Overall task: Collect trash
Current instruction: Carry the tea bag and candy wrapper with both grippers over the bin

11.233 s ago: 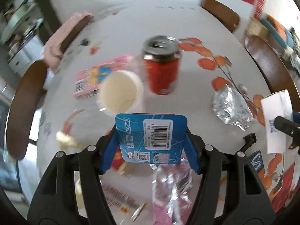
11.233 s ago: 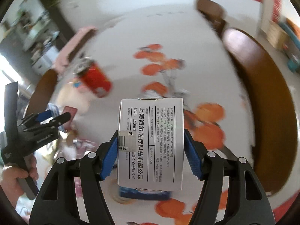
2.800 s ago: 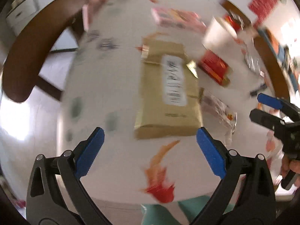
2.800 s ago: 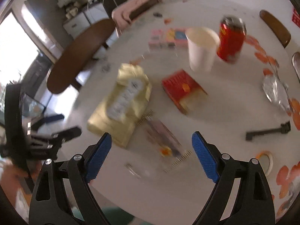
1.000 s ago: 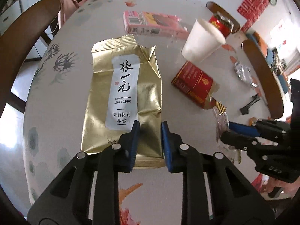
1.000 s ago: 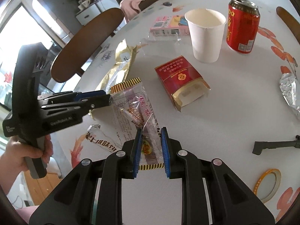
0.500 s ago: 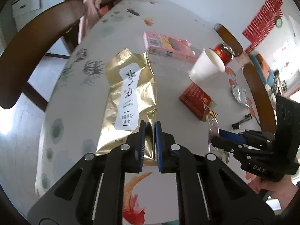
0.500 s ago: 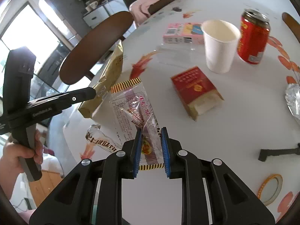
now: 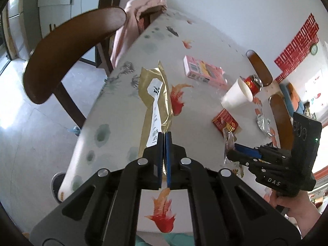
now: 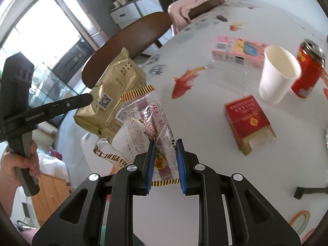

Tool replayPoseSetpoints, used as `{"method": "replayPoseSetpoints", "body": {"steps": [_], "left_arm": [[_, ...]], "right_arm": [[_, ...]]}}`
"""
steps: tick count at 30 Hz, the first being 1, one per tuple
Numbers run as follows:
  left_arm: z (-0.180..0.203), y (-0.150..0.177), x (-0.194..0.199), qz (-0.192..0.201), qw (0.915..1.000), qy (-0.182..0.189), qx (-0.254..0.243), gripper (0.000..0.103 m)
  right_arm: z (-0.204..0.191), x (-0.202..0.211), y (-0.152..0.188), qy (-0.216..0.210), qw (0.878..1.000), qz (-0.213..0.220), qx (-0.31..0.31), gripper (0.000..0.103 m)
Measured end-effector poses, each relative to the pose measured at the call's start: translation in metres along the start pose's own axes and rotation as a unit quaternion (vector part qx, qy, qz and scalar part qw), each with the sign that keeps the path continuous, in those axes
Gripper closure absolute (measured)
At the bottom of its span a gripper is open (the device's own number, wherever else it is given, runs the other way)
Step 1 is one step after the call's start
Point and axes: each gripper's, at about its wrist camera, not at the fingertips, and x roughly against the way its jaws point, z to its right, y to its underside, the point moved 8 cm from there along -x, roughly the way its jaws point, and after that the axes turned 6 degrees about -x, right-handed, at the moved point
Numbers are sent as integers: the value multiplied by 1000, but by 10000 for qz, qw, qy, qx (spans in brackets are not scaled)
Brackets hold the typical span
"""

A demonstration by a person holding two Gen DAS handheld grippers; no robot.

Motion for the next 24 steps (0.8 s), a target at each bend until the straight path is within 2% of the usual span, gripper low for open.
{"method": "replayPoseSetpoints", "body": {"steps": [3,8,13,17,20,24], "left_arm": [[-6,-2,15,144,9998,-8,116,103],[-31,3,52,377,9986,-180,309,103],[-81,30,94,515,9944,-498,773,103],[-139,75,125,492,9861,-848,1340,103],[-190,128,138,346,9739,-1089,1959,103],[-242,189,130,87,9576,-1135,2647,103]], "right_arm": [[-10,-1,-3,-75,9999,-9,104,82],[-49,-10,-13,-360,9986,-99,385,82],[-122,-37,-13,-791,9921,-367,907,82],[-188,-72,-1,-1055,9833,-701,1304,82],[-239,-107,17,-1213,9756,-1021,1516,82],[-301,-158,52,-1247,9632,-1511,1842,82]]}}
